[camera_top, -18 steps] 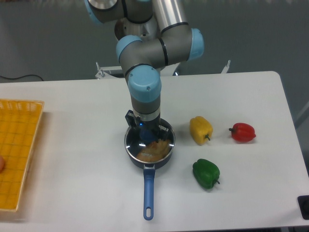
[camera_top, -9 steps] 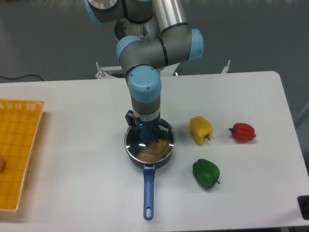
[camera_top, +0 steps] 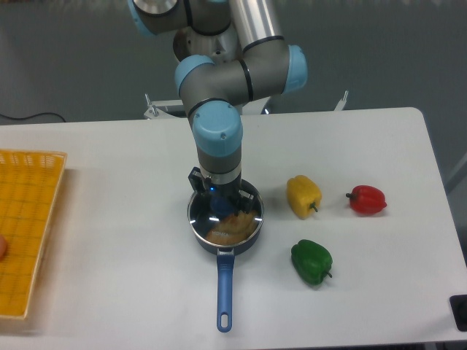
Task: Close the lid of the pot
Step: 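Hold the lid seated on the saucepan, then open the gripper and lift it off the lid knob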
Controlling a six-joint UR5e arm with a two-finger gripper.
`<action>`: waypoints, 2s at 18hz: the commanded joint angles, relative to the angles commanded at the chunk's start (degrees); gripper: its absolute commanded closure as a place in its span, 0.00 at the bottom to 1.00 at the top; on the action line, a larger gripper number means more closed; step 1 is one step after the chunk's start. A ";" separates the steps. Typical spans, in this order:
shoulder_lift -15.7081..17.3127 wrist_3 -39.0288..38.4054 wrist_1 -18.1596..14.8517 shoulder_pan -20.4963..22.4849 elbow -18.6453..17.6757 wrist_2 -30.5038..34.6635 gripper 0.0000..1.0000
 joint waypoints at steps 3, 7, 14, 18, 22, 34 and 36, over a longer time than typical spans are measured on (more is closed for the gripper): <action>0.00 0.00 0.09 0.00 0.00 0.00 0.43; 0.00 0.00 0.18 0.00 0.00 0.09 0.36; 0.00 0.09 0.26 -0.09 0.00 0.09 0.28; -0.09 0.09 0.26 -0.09 -0.09 0.18 0.28; -0.09 0.09 0.26 0.00 -0.09 0.18 0.26; 0.53 0.70 0.26 0.00 0.09 0.18 0.01; 0.70 0.79 0.18 0.00 0.61 0.18 0.01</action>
